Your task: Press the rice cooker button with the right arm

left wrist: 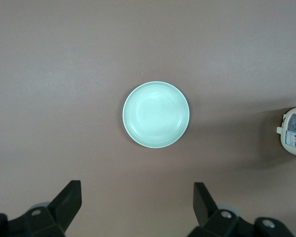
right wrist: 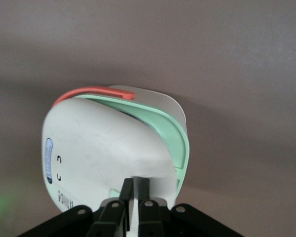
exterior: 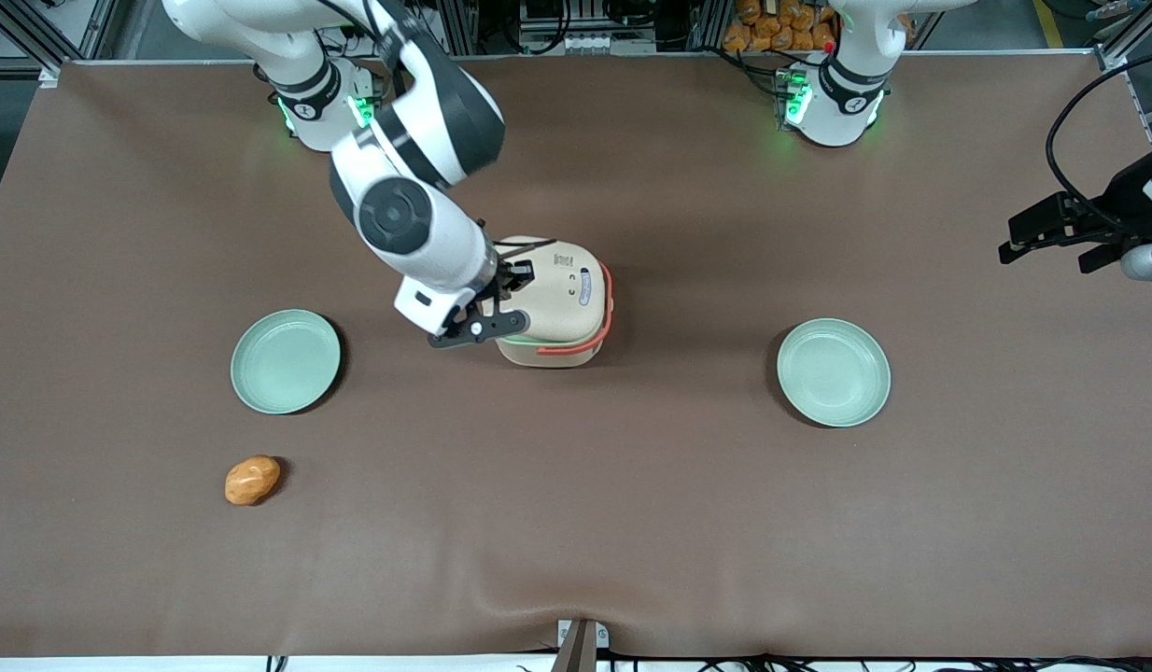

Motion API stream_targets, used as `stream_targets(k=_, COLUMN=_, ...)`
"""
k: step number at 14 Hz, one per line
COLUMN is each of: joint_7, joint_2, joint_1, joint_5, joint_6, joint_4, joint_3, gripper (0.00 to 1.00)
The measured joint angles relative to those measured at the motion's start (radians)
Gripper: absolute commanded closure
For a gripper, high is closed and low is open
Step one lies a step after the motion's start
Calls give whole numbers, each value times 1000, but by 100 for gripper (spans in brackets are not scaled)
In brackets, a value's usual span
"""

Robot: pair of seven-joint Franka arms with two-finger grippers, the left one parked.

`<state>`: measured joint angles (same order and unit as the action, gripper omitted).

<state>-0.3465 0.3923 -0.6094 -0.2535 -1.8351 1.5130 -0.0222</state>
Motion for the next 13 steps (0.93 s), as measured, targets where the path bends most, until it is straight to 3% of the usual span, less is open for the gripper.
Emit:
stream_targets(k=6, joint_7=0, joint_2=-91, joint_1=70, joint_5=0, joint_6=8, joint_4=-2, joint_3=20, gripper=0)
stream_targets(k=13, joint_7=4, joint_2=-207, joint_1=289, joint_5=22, joint_6=162, joint_4=-1, joint_3=70, gripper=0)
